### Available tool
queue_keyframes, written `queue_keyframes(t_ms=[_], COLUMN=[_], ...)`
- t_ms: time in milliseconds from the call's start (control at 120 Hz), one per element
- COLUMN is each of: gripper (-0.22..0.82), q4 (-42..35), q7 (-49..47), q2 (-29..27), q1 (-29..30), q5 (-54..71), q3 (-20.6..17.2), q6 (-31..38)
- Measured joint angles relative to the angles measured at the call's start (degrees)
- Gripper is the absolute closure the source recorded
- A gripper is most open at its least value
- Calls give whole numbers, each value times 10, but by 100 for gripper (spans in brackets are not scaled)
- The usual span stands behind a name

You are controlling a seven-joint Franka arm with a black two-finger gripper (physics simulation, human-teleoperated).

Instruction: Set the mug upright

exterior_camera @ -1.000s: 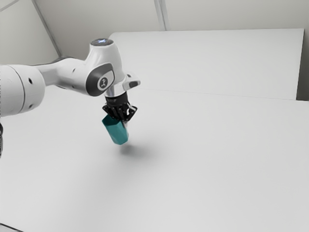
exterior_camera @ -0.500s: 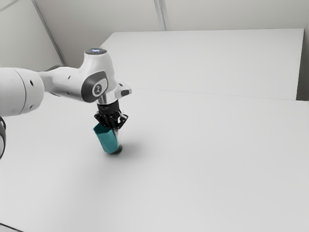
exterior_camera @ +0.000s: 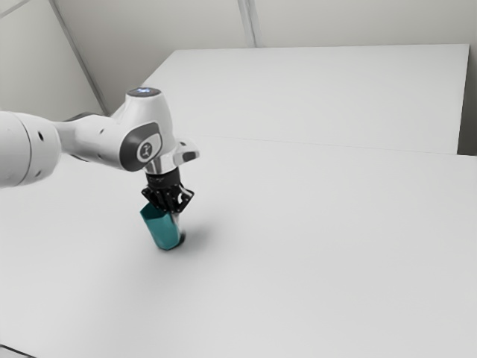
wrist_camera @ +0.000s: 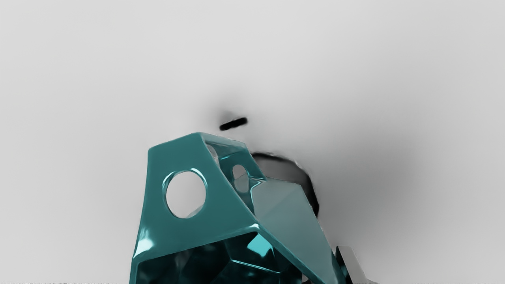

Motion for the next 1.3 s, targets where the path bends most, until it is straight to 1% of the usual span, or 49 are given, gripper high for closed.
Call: queue_keyframes(t_ms=[92, 275, 600, 633, 767, 892, 983, 1100, 1167, 1200, 1300], gripper=[78, 78, 78, 76, 61, 50, 44, 40, 38, 36, 23], q4=[-13, -16, -16, -16, -14, -11, -7, -1, 16, 24, 82], q7=[0, 0, -2, -2, 2, 5, 5, 6, 7, 7, 14], q2=[-8, -7, 4, 4, 2, -4, -12, -28, -37, -44, -60], q1=[0, 0, 0, 0, 0, -1, -1, 1, 3, 2, 3], q5=[0, 1, 0, -1, -9, -13, -14, -14, -14, -14, -14], q3=[0, 0, 0, 0, -1, -1, -2, -6, -12, -14, -24], q6=[15, 38, 50, 49, 44, 35, 29, 23, 13, 7, -36])
